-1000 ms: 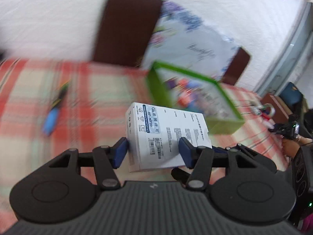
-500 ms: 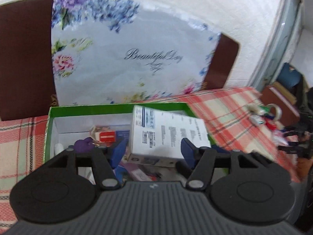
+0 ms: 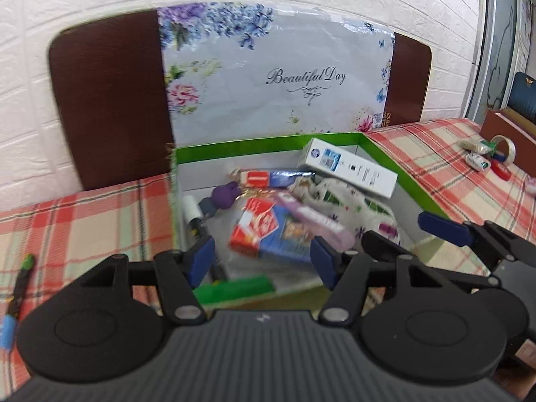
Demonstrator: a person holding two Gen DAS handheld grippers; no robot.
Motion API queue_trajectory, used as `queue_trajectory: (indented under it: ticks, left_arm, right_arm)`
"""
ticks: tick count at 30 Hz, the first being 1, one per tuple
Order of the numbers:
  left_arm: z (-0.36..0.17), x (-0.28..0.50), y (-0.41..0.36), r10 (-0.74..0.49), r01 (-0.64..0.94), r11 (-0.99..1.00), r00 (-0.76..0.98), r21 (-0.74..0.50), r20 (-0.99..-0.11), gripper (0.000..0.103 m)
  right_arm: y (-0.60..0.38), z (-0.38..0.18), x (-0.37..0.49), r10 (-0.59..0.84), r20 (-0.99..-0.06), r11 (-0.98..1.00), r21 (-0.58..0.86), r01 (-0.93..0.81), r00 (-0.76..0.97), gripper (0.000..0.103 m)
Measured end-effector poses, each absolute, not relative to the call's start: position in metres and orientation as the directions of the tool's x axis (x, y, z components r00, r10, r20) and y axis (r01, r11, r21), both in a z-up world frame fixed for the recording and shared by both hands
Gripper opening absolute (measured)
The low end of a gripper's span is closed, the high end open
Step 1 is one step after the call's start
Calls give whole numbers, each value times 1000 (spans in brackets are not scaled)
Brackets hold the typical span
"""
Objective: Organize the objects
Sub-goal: 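Carry the white box into the green box and release it, then withdraw the open left gripper from the box, then move the right gripper to the blue-capped marker and grasp it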
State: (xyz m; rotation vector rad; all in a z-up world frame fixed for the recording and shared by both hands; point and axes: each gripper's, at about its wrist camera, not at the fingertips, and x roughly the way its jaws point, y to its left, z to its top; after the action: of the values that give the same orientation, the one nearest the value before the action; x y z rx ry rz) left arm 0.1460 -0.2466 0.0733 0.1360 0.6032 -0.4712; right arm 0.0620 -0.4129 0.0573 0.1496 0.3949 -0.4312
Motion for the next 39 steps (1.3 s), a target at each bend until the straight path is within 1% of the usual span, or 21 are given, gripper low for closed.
queue_trajectory:
  ticks: [2,5,9,15,17,20,24,29,36,39]
  left_arm:
    - [73,131,-234,-369,447,895,735,-3,-568,69]
    - [68,115,-214,-340,418,908,744,3,-575,70]
    - [51,105,-189,-258,370,927,738,55,-623,70]
    - [23,103,-139,-171,274,961,706,42,-688,70]
    - [16,102,-125,-146,247,968,703,47,-696,70]
    - [8,104,-103,-113,209,976,703,52,-702,70]
    - [1,106,-68,-84,147,989,704,29,-705,71]
    - [-1,106,-35,-46,95,995,728,35,-684,72]
    - [-4,113,2,2,42,998,754,51,-657,74]
    - [-4,118,16,23,15,998,761,53,-649,79]
  right_arm:
    - [-396,55,50,-370,-405,896,81,436,836,69]
    - [-373,46,40,-347,-442,898,100,429,828,69]
    - [-348,28,38,-288,-527,902,130,411,799,69]
    - [-311,8,55,-220,-624,927,105,360,750,69]
    - [-297,7,60,-231,-623,934,71,349,747,75]
    - [-278,8,66,-210,-625,950,53,309,752,75]
    - [-252,9,77,-189,-623,964,31,265,759,74]
    - [-222,10,93,-153,-621,980,5,198,769,73]
    - [-188,11,118,-83,-631,993,10,116,771,73]
    - [-175,10,128,-65,-634,996,8,90,771,75]
